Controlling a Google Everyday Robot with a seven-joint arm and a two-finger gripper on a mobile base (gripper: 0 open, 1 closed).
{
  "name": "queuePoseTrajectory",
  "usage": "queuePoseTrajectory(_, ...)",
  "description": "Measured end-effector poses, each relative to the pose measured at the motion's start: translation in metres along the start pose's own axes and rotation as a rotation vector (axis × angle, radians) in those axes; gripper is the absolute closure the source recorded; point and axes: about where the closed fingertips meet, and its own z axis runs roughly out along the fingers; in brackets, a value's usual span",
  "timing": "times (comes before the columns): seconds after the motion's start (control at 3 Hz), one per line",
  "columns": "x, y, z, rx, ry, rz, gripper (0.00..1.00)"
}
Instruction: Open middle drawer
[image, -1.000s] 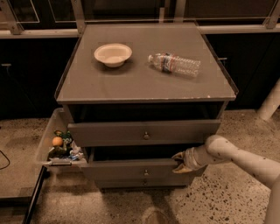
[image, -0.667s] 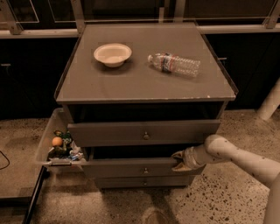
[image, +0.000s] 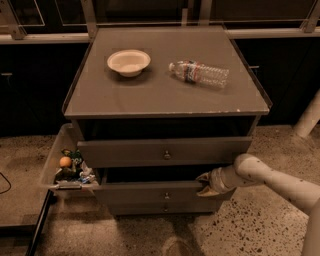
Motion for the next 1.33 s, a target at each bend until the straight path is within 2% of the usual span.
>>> queuePoseTrajectory(0.33,0.012,0.021,-0.008,-0.011,-0.019,0.031,0.16)
queuePoseTrajectory(0.67,0.012,0.024,-0.010,-0.011,-0.021,0.032,0.20)
queuePoseTrajectory(1.0,0.019,0.061,-0.024,-0.027,-0.036,0.042,0.43)
queuePoseTrajectory(1.33,0.017,0.079,-0.031,-0.040,-0.041,0.031,0.66)
